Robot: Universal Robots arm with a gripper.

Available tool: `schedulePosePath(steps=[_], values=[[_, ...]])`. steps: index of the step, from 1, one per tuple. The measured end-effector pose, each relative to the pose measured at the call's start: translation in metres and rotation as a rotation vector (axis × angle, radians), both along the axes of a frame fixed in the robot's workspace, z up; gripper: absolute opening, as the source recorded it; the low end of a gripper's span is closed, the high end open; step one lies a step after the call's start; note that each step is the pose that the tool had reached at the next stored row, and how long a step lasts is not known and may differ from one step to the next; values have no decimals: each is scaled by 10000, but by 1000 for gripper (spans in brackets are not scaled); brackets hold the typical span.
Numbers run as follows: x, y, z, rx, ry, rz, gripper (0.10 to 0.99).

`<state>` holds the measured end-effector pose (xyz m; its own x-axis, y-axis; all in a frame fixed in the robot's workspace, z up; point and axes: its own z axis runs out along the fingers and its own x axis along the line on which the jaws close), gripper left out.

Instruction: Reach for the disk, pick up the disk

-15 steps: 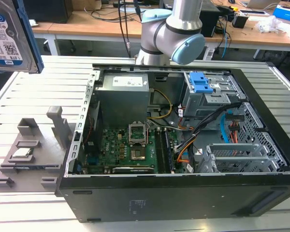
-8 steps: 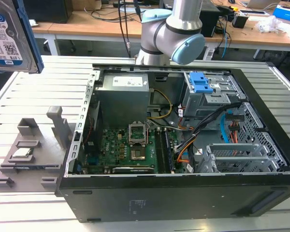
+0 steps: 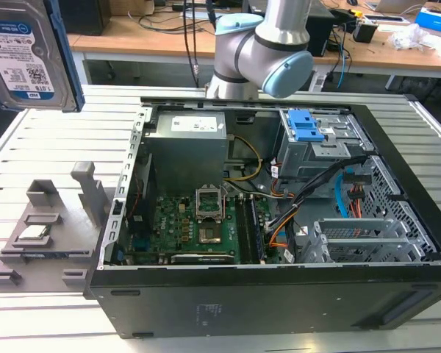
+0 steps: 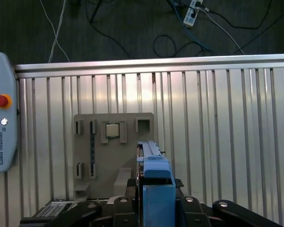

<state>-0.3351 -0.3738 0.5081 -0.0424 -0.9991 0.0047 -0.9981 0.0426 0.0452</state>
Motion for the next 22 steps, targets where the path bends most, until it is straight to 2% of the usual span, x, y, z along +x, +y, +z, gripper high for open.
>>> schedulePosePath(steps=[5, 15, 19, 22], values=[[191, 0, 0, 0, 1, 0, 369], [456, 0, 0, 0, 2, -1, 369], [616, 0, 0, 0, 5, -1, 369], [697, 1, 0, 1, 6, -1, 369]])
